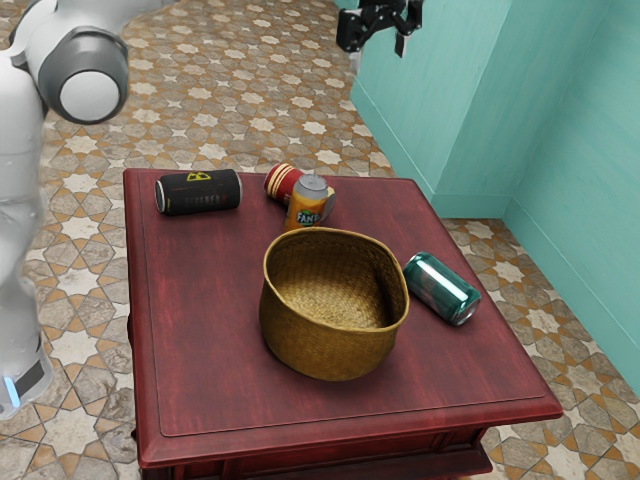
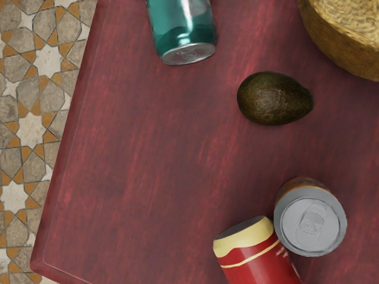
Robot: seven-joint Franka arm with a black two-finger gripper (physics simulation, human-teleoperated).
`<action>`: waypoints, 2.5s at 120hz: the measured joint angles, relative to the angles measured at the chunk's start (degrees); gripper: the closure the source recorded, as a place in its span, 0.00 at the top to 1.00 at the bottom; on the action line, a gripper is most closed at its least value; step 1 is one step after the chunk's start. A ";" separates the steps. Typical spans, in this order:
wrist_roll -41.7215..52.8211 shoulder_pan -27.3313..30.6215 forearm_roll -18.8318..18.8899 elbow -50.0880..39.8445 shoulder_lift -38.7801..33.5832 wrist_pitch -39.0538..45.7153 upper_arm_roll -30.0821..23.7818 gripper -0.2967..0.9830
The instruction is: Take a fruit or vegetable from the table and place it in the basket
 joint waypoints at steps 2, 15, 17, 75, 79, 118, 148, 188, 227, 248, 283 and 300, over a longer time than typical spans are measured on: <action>-0.42 -1.37 0.27 0.11 -0.23 -0.60 -0.01 0.77; -4.42 -12.03 1.25 0.16 0.93 -3.34 -0.27 0.77; -5.36 -12.87 1.34 0.14 1.50 -3.64 -0.28 0.77; -50.14 -6.46 1.03 -1.61 6.84 -11.60 0.23 0.77; -52.61 -6.52 0.53 -1.76 7.22 -11.27 0.09 0.77; -70.72 -5.50 -5.86 -8.52 14.13 -1.14 -0.02 0.77; -79.36 -6.62 -7.94 -20.72 11.08 7.58 0.16 0.77; -86.58 -8.34 -8.27 -27.94 8.77 14.80 0.84 0.77; -90.71 -8.63 -7.67 -35.19 4.55 17.88 1.70 0.77; -92.17 -8.59 -7.58 -36.17 4.71 19.03 1.82 0.77; -93.84 -8.68 -7.61 -37.53 5.04 20.51 1.83 0.77; -94.40 -8.55 -7.63 -37.78 5.46 21.29 1.83 0.77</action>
